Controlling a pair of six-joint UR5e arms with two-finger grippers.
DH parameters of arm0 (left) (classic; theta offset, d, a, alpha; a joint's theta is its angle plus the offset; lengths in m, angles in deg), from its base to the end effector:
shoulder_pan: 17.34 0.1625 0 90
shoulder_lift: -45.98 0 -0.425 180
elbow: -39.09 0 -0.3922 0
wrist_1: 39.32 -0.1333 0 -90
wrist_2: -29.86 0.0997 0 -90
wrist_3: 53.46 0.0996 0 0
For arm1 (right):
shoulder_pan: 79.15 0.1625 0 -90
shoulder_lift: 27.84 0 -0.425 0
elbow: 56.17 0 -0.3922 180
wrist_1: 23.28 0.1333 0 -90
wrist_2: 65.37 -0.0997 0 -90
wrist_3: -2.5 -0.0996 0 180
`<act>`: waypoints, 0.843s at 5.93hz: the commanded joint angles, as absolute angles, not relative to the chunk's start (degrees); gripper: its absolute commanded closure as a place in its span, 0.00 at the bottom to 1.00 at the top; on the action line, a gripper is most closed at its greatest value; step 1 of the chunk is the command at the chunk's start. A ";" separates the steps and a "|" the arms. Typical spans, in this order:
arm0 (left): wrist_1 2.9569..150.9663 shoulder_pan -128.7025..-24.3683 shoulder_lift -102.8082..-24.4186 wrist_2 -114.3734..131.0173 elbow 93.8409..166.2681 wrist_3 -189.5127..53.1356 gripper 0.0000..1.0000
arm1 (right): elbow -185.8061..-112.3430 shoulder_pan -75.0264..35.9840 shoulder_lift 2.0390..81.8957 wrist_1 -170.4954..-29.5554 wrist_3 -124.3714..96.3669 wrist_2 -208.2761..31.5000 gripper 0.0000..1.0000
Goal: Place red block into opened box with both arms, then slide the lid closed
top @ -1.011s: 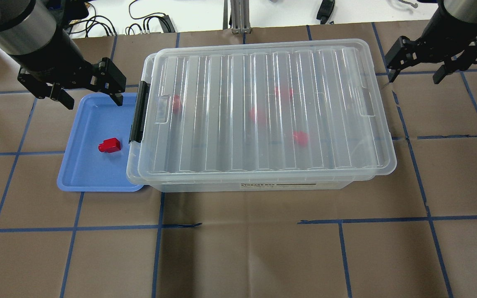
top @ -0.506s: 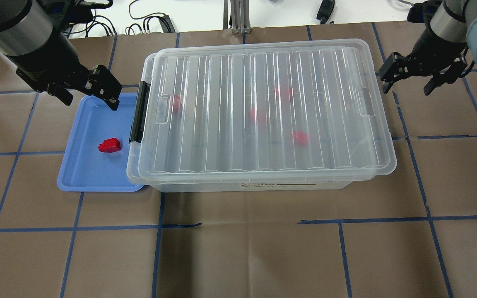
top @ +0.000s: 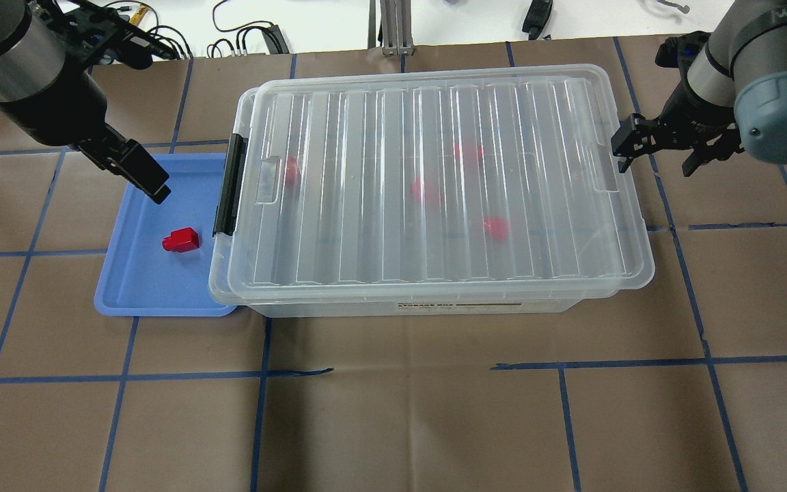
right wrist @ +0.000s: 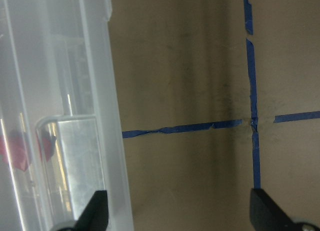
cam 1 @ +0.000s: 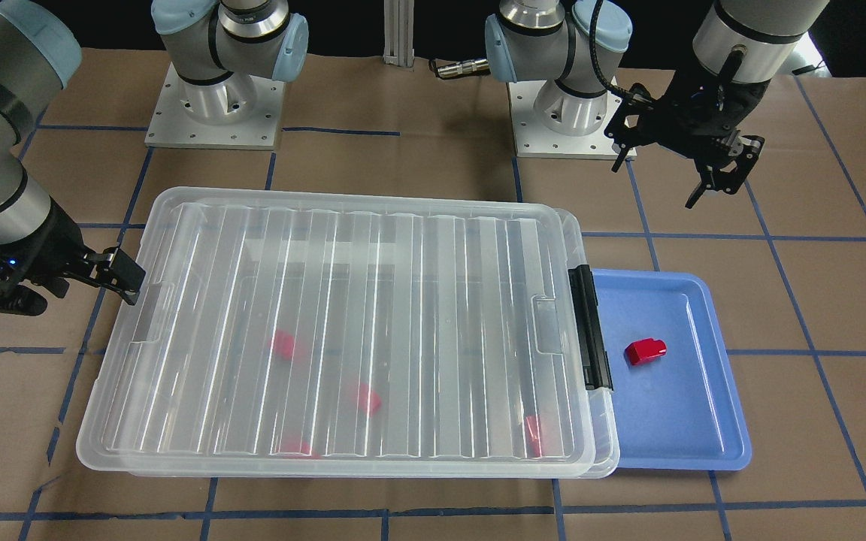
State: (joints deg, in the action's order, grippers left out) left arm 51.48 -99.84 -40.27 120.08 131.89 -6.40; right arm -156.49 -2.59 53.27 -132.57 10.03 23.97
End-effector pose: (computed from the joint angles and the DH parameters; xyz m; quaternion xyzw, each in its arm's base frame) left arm -0.0712 -0.4777 0.4938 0.3384 0.9410 -0.0003 0.0023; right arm 0.0062 -0.5525 0.3539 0.0515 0.9987 -0.0017 0.0055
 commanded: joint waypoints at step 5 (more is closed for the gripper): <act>35.35 -88.65 -44.97 119.77 145.40 48.11 0.05 | -157.33 -2.16 52.76 -136.48 15.32 24.81 0.00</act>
